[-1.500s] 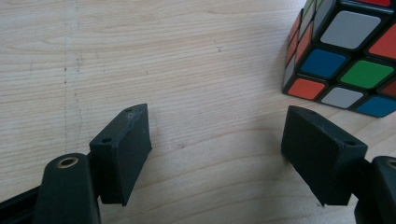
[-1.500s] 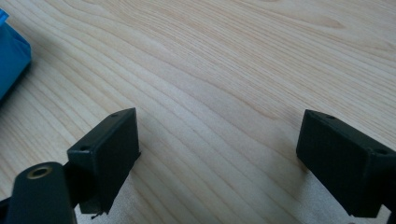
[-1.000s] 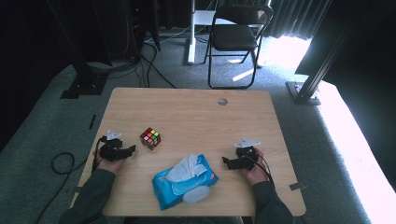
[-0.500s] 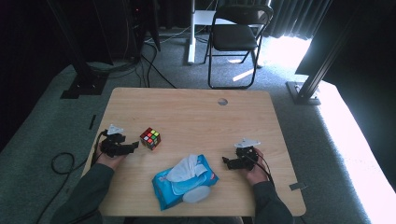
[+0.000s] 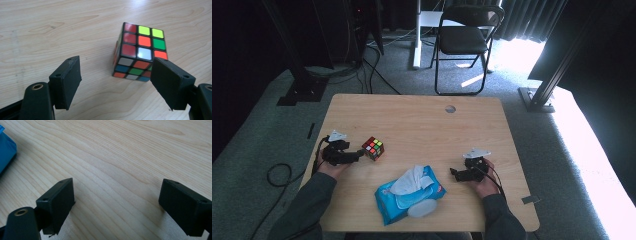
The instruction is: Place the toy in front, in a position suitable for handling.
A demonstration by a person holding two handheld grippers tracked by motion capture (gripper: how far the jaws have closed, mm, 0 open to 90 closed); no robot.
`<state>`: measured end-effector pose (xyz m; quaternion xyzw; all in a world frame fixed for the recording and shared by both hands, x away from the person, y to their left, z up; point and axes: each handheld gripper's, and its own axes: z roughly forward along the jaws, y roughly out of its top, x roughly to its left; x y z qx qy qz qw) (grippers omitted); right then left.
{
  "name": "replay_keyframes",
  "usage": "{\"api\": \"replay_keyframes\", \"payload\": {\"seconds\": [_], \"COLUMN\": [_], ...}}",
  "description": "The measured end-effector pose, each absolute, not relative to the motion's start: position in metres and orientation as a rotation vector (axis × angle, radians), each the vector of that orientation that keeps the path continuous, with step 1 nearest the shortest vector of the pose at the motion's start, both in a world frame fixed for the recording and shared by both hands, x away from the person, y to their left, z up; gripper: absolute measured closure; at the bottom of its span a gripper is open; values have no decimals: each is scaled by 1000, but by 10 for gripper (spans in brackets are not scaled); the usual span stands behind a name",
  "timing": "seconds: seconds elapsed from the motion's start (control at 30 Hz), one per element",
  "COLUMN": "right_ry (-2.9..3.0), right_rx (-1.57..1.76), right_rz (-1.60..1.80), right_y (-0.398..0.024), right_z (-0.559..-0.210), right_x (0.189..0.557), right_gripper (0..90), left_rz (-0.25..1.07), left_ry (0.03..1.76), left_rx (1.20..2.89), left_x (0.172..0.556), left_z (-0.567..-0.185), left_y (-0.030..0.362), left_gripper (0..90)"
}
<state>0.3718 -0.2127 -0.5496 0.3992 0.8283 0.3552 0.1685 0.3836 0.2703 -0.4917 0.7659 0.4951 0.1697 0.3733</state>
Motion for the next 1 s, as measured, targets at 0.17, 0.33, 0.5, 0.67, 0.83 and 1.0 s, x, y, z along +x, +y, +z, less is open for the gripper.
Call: {"api": "replay_keyframes", "payload": {"seconds": [0.17, 0.33, 0.5, 0.67, 0.83, 1.0], "right_ry": [2355, 2355, 2355, 2355, 2355, 2355], "right_rx": [1136, 1136, 1136, 1136, 1136, 1136], "right_rz": [1010, 1010, 1010, 1011, 1011, 1010], "right_y": [-213, -213, -213, -213, -213, -213], "right_z": [-550, -550, -550, -550, -550, -550], "right_x": [372, 372, 372, 372, 372, 372], "right_gripper": [128, 128, 128, 128, 128, 128], "left_rz": [436, 427, 426, 423, 434, 449], "left_ry": [1253, 1243, 1226, 1226, 1228, 1239], "left_rx": [1970, 1976, 1988, 2000, 2012, 2019], "left_x": [385, 388, 390, 392, 394, 394], "left_z": [-492, -491, -491, -494, -497, -501], "left_y": [262, 255, 247, 239, 233, 232], "left_gripper": [248, 241, 234, 231, 218, 215]}}
